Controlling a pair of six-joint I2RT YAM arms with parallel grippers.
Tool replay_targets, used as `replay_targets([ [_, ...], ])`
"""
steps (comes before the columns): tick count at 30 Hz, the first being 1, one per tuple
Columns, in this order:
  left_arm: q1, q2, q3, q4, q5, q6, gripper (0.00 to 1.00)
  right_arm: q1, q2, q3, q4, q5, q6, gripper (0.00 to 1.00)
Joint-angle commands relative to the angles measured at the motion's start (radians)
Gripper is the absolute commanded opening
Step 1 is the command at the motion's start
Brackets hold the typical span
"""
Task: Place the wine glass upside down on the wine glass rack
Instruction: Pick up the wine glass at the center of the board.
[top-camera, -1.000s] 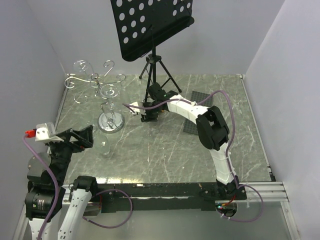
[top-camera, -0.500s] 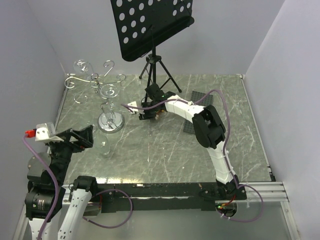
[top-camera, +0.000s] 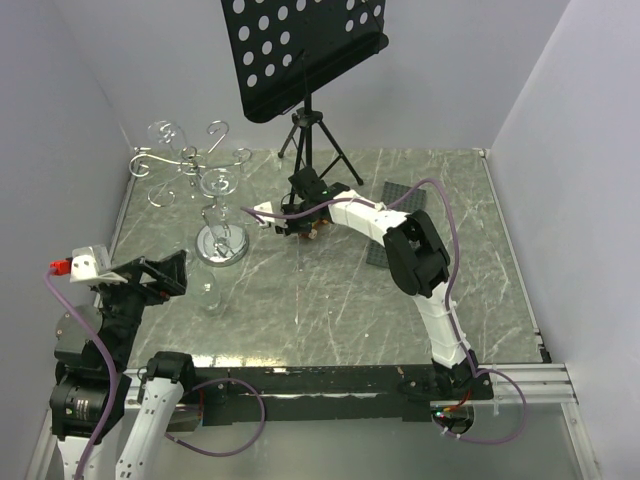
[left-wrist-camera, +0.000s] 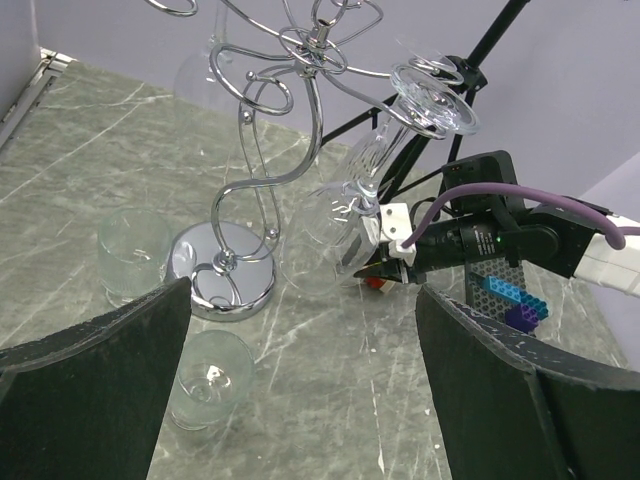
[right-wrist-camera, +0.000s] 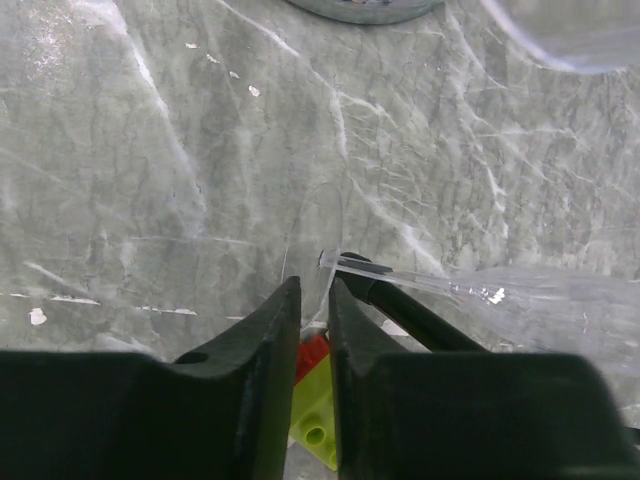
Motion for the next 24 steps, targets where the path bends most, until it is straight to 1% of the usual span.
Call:
replay_targets([
  [1,0.004,0.005,0.010,0.046,0.018,-0.023,0.97,0.010,0.013,0.022,0.022,0.000,0.015,0.18],
  [4,0.004,0.005,0.014,0.043,0.019,-0.025,0.97,0.010,0.002,0.010,0.024,-0.003,0.030,0.10],
  [12,0.005,0.003,0.025,0.035,0.025,-0.023,0.97,0.017,-0.093,-0.064,0.014,-0.071,0.096,0.01],
  [21,0.004,0.021,0.073,0.026,0.048,0.003,0.97,0.019,-0.272,-0.232,-0.016,-0.201,0.196,0.00],
  [24,0.005,0.032,0.088,0.032,0.097,0.006,0.97,0.022,-0.329,-0.282,-0.025,-0.241,0.217,0.00],
])
